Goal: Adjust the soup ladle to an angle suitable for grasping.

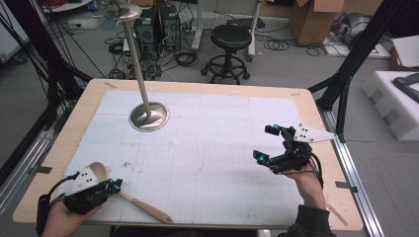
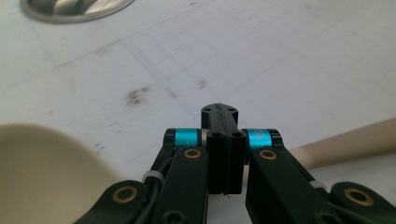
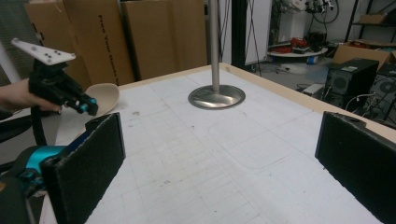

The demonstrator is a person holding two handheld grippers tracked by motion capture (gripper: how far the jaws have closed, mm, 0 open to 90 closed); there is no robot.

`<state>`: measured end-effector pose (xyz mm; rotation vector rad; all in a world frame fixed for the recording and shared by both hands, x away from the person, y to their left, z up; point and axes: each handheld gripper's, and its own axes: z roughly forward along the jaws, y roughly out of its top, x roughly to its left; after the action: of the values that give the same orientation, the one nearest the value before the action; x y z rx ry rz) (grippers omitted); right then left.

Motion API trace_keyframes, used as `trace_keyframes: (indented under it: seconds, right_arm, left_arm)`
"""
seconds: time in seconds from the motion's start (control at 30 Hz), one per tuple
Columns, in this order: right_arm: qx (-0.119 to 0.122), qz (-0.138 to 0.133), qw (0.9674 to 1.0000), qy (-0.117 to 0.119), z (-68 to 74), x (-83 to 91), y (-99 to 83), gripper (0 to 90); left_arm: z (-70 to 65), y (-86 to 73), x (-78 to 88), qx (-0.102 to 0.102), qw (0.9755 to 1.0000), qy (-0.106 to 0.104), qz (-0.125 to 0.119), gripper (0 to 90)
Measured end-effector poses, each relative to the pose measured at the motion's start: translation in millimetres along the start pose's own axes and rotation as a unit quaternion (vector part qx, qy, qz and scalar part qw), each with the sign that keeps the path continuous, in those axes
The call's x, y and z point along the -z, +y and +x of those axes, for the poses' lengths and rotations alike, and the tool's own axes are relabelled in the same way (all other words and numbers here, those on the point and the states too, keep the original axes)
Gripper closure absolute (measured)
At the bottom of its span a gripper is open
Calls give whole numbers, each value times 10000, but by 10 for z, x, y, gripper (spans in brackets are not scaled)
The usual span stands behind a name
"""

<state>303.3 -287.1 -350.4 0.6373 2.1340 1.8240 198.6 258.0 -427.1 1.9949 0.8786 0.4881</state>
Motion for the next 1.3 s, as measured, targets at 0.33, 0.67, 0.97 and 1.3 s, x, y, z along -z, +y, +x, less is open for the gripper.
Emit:
trace_keyframes:
  seconds: [0.33,0.67,0.97,1.3]
  right_arm:
    - [-16,49,10000,-25,-12,-30,-9,5]
    - [-8,136,9999,-12,-15,-73,-17,4]
    - [15,141,9999,-4,-3,-76,-13,4]
    - [28,56,10000,-14,-6,-50,-4,4]
  left_arm:
    - [-432,-64,62,-358,9981,-498,29,900]
    - [-583,-74,-39,-561,9941,-900,216,900]
    - [-849,1,-188,-787,9894,-1178,307,900]
    - [-925,-5,-279,-879,9883,-1184,382,900]
